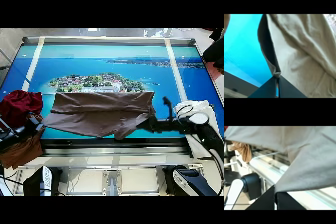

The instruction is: Fold the shirts.

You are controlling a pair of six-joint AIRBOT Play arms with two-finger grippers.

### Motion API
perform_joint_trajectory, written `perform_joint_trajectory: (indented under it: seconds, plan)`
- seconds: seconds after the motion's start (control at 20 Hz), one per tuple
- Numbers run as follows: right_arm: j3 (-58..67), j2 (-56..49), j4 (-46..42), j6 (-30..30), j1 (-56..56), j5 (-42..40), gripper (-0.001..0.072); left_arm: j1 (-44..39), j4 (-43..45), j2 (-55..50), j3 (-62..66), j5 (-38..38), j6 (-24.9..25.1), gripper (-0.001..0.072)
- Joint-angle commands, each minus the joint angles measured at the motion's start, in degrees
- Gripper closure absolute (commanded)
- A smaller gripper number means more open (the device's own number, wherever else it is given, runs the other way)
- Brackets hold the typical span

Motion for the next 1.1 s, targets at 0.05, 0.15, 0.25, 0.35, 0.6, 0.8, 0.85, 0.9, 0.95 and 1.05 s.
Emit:
perform_joint_trajectory:
  seconds: [0.05,0.15,0.25,0.35,0.6,0.8,0.85,0.9,0.95,1.05]
  plan:
    - [15.19,-1.95,-19.02,7.58,-0.04,-0.07,0.0701,-1.2,3.43,-6.69,7.8,1.09,2.08,0.0699]
    - [19.04,-7.06,-24.79,8.15,-0.04,-0.33,0.07,-5.2,3.52,-16.22,11.5,6.25,3.1,0.0699]
    - [22.56,-14.03,-25.55,7.5,-0.04,-2.97,0.07,-11.78,3.61,-27.17,17.2,9.44,4.7,0.0698]
    - [27.28,-21.59,-25.53,7.13,-0.04,-5.66,0.0701,-18.73,5.14,-38.1,24.94,12.52,4.33,0.0699]
    - [41.68,-37.9,-25.88,7.17,-0.02,-11.15,0.07,-27.61,20.79,-59.3,47.21,14.29,-11.15,0.0699]
    - [47.63,-46.97,-25.75,7.23,0.0,-12.83,0.07,-30.23,22.53,-67.1,55.04,15.58,-13.29,0.0698]
    - [47.95,-48.59,-25.79,7.21,0.0,-13.09,0.07,-30.49,23.91,-68.15,55.1,16.65,-15.17,0.0698]
    - [47.95,-49.77,-25.83,7.21,0.0,-13.88,0.07,-30.62,24.74,-68.98,55.1,17.03,-15.65,0.0698]
    - [47.95,-50.71,-25.94,7.17,0.0,-14.45,0.07,-30.73,24.68,-69.7,55.1,17.2,-15.65,0.0698]
    - [47.95,-51.91,-25.88,7.15,0.0,-16.15,0.0698,-30.93,24.41,-70.42,55.1,17.42,-15.65,0.0691]
